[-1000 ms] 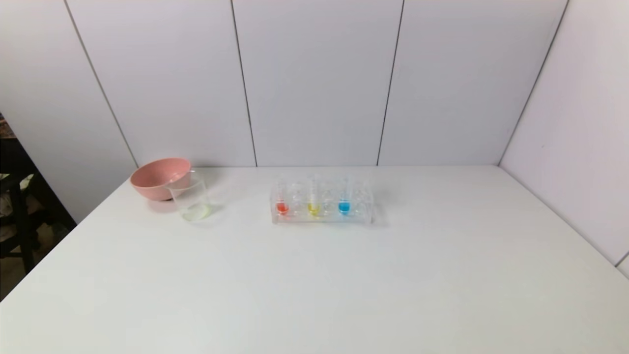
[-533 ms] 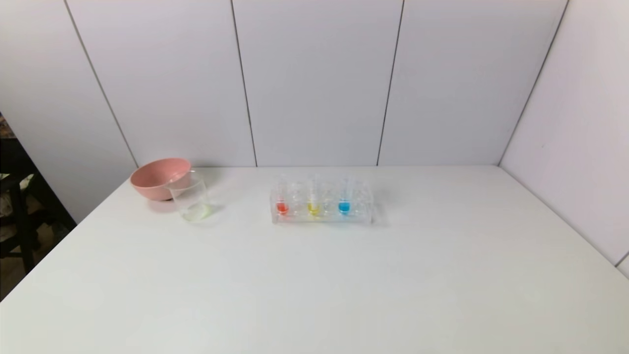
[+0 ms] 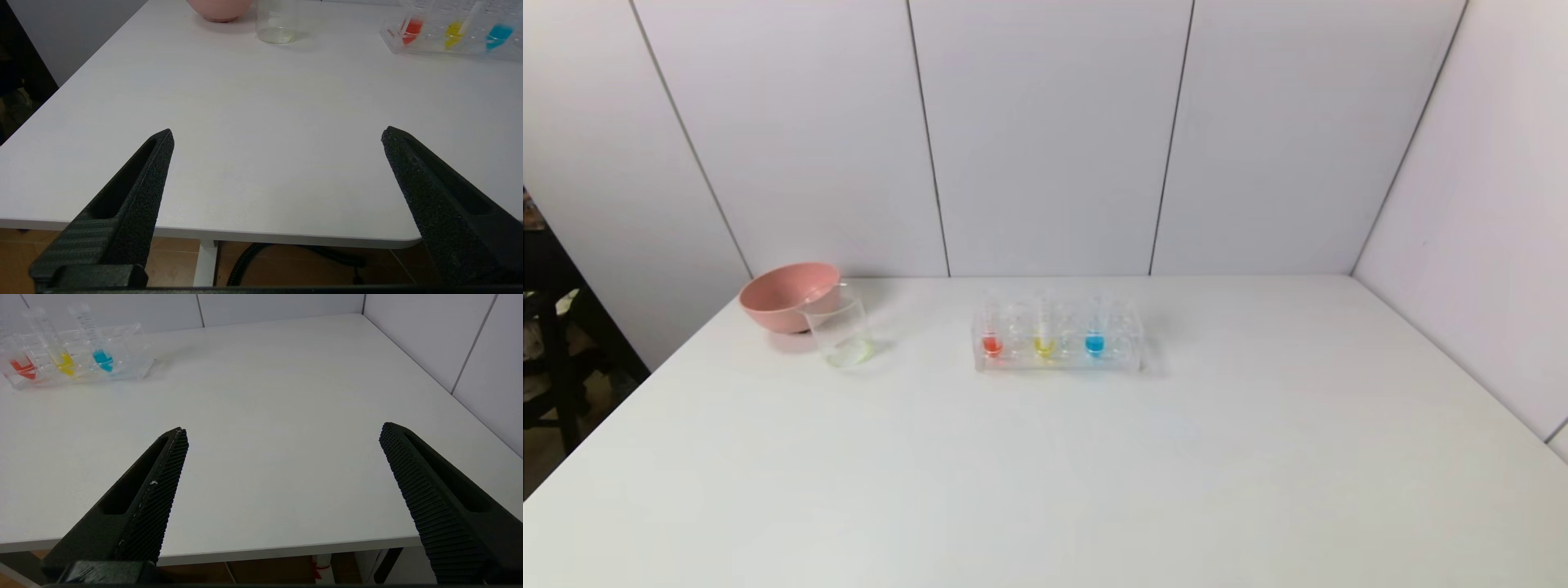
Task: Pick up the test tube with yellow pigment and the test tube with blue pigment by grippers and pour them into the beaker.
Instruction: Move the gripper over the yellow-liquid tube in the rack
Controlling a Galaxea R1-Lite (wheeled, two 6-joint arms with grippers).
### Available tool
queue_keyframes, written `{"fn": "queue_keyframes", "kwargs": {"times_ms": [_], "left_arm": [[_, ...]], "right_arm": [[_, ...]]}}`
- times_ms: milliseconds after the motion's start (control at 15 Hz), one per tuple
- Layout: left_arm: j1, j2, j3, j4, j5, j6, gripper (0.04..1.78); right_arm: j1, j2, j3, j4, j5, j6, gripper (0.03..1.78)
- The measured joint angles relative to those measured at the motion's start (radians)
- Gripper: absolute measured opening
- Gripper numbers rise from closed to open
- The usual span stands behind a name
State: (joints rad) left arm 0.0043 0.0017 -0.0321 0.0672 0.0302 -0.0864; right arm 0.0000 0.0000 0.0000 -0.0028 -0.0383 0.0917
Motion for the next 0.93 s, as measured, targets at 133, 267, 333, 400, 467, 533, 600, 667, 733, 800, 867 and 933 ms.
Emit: {"fn": "queue_keyframes", "kwargs": {"times_ms": [133,267,333,400,467,533,600,667,733,800,867,933], "left_arm": [[0.0,0.0,0.0,0.0,0.0,0.0,1.78],[0.0,0.0,0.0,0.0,0.0,0.0,1.77],[0.0,0.0,0.0,0.0,0.0,0.0,1.77],[0.0,0.0,0.0,0.0,0.0,0.0,1.77],[0.0,0.0,0.0,0.0,0.0,0.0,1.77],[0.0,0.0,0.0,0.0,0.0,0.0,1.77],[0.0,0.0,0.0,0.0,0.0,0.0,1.77],[0.0,0.0,0.0,0.0,0.0,0.0,1.77],[0.0,0.0,0.0,0.0,0.0,0.0,1.78],[0.0,0.0,0.0,0.0,0.0,0.0,1.77],[0.0,0.0,0.0,0.0,0.0,0.0,1.77],[0.0,0.0,0.0,0.0,0.0,0.0,1.77]], "right_arm": [[0.0,0.0,0.0,0.0,0.0,0.0,1.71],[0.0,0.0,0.0,0.0,0.0,0.0,1.71],[0.0,0.0,0.0,0.0,0.0,0.0,1.71],[0.0,0.0,0.0,0.0,0.0,0.0,1.71],[0.0,0.0,0.0,0.0,0.0,0.0,1.71],[0.0,0.0,0.0,0.0,0.0,0.0,1.71],[0.0,0.0,0.0,0.0,0.0,0.0,1.71],[0.0,0.0,0.0,0.0,0.0,0.0,1.71],[0.0,0.0,0.0,0.0,0.0,0.0,1.71],[0.0,0.0,0.0,0.0,0.0,0.0,1.71],[0.0,0.0,0.0,0.0,0.0,0.0,1.71],[0.0,0.0,0.0,0.0,0.0,0.0,1.71]]}}
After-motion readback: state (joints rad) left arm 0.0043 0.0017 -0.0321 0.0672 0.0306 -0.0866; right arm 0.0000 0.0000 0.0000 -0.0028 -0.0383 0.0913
